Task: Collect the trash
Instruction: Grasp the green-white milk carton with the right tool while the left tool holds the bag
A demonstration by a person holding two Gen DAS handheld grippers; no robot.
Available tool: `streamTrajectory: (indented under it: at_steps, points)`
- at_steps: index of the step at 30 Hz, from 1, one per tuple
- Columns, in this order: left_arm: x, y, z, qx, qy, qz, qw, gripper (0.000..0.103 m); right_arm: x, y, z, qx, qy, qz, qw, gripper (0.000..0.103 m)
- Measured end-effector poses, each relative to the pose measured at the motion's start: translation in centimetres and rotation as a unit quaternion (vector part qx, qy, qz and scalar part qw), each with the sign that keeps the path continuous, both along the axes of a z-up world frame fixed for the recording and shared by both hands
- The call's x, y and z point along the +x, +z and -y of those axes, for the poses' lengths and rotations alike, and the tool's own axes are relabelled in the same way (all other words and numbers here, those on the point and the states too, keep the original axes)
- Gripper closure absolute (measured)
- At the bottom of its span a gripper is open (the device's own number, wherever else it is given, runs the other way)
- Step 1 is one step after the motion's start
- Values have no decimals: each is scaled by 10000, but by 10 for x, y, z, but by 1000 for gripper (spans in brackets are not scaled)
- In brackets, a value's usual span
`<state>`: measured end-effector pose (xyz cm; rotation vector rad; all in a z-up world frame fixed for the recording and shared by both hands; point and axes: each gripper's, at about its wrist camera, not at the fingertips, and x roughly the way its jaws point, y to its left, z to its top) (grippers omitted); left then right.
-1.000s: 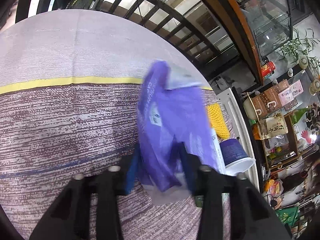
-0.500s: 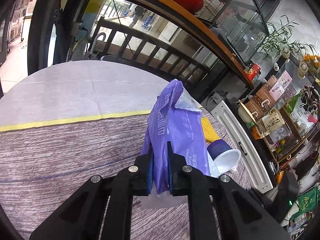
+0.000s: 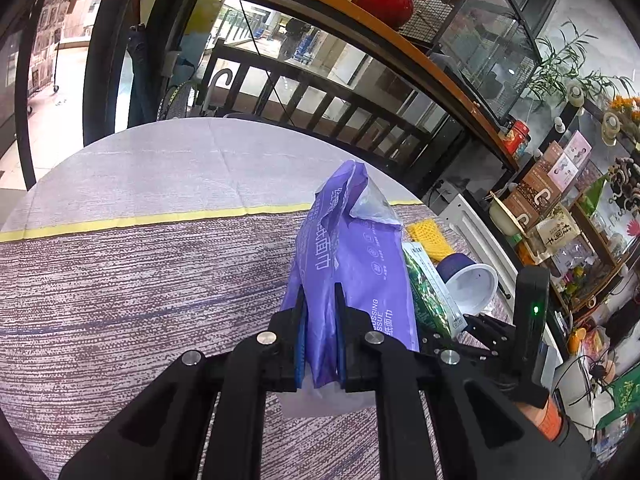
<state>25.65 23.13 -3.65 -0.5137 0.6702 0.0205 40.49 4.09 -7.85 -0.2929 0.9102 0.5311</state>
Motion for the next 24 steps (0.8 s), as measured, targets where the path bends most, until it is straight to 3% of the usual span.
streamTrajectory:
  at_steps: [7, 24]
  points:
    - [-5, -1, 10, 12, -149, 7, 9999, 91, -25, 8, 9, 161, -16, 50, 9999, 52]
    - [-39, 10, 52, 144, -504, 146, 9985, 91, -118, 40, 89, 818, -272, 368, 9956, 53]
